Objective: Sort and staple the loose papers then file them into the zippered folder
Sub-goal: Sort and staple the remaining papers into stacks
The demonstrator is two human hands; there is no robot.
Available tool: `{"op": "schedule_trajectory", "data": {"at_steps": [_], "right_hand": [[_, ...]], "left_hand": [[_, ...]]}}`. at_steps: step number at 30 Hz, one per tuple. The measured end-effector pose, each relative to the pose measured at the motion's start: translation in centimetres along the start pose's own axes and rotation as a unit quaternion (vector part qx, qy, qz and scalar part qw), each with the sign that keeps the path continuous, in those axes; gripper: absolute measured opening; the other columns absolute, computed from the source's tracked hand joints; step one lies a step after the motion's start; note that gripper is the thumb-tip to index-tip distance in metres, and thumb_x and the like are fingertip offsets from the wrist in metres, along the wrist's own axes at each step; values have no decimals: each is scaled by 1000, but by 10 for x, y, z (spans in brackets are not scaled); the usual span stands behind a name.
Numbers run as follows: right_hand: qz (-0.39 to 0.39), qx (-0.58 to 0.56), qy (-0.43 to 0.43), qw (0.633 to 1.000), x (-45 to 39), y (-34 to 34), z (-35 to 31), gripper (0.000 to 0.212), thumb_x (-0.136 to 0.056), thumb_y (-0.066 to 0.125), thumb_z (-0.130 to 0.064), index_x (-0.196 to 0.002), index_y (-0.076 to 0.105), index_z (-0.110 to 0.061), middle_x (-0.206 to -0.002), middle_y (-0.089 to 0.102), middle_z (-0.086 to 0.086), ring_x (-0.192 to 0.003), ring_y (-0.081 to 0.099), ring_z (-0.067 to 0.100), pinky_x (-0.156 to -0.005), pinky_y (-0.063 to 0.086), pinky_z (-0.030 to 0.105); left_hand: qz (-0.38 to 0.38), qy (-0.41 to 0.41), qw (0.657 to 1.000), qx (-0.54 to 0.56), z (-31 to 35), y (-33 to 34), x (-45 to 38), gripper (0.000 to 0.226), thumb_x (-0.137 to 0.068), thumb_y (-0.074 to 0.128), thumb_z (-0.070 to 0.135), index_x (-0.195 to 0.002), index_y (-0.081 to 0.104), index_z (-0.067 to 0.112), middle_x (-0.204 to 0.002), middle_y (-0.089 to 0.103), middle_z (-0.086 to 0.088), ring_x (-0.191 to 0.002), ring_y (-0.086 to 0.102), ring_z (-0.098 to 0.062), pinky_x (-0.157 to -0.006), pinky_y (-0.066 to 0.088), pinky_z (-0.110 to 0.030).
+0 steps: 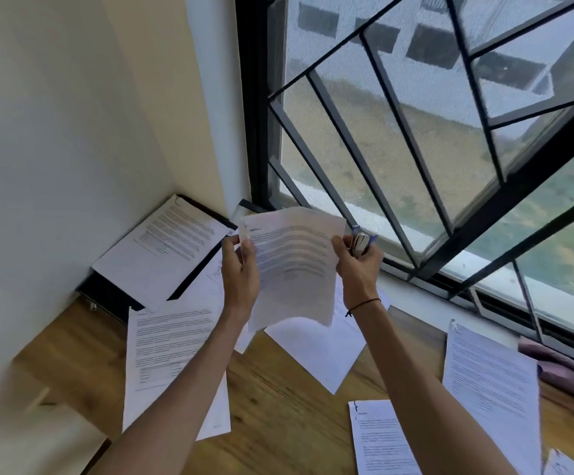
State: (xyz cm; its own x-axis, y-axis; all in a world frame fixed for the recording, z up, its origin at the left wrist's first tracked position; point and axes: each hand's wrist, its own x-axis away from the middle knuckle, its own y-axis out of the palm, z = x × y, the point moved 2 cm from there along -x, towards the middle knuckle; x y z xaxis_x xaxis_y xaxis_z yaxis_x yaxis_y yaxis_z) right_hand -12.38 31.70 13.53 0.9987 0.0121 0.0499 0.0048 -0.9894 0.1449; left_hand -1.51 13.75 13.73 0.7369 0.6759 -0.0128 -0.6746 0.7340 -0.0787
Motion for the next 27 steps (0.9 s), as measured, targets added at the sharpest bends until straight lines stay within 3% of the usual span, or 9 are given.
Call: {"op": "schedule_trajectory", "data": {"at_steps": [6,8,10,11,13,15,19,23,27], "right_hand": [[-25,24,-58,998,22,-9,4,37,-91,74,-15,-74,48,6,-66,43,12,-63,39,21,-62,40,36],[-13,49,-33,998,33,-16,18,31,-87,78,-24,-70,53,-13,-69,49,7,-67,44,20,-67,42,39],[-3,60,-21,998,41,-24,27,31,-83,79,-36,-69,55,-21,-68,48,4,-67,44,20,-66,42,40],[3,60,-20,998,42,-28,29,33,-83,79,-37,-69,54,-21,-68,47,4,-67,43,19,-65,41,40],[2,61,-24,998,44,-32,27,39,-84,79,-36,-67,48,-20,-67,42,4,-67,39,20,-65,38,40],[10,69,-27,997,44,-31,20,37,-86,79,-29,-65,48,-22,-67,41,3,-67,39,19,-65,39,39],[16,66,-29,997,39,-31,11,36,-87,78,-4,-63,59,-23,-70,53,2,-73,52,15,-74,49,34],[-23,84,-39,995,35,-34,4,24,-87,76,4,-71,58,4,-66,56,3,-64,54,12,-66,52,26],[-56,89,-31,994,32,-45,2,22,-86,77,4,-71,61,3,-70,57,7,-69,55,18,-72,54,34]], "left_hand": [[-23,39,999,-10,-8,-2,25,19,-106,54,34,-109,47,17,-80,54,15,-70,50,-5,-65,45,-25],[-34,13,999,-29,-22,1,34,20,-104,59,34,-117,47,26,-100,58,16,-92,55,1,-86,45,-25],[-46,6,998,-45,-25,2,41,46,-104,61,27,-142,36,33,-135,43,33,-120,39,28,-104,31,-5],[-53,8,997,-53,-26,2,42,53,-103,61,27,-149,35,30,-145,40,31,-130,34,26,-110,27,-4],[-63,-2,996,-60,-30,0,42,54,-103,61,33,-153,45,21,-150,53,13,-138,46,3,-119,36,-23],[-59,-10,997,-55,-33,-3,41,51,-103,58,41,-147,53,16,-140,63,3,-132,57,-10,-115,45,-42],[-38,-25,998,-53,-27,-6,38,72,-96,52,67,-146,53,16,-137,65,-1,-128,60,-16,-108,51,-48],[-17,11,997,-75,-5,-15,31,38,-96,71,37,-129,65,18,-117,72,4,-108,69,-10,-95,59,-47],[8,147,976,-158,21,-21,17,46,-88,81,32,-129,60,24,-124,65,9,-114,62,-7,-91,58,-35]]}}
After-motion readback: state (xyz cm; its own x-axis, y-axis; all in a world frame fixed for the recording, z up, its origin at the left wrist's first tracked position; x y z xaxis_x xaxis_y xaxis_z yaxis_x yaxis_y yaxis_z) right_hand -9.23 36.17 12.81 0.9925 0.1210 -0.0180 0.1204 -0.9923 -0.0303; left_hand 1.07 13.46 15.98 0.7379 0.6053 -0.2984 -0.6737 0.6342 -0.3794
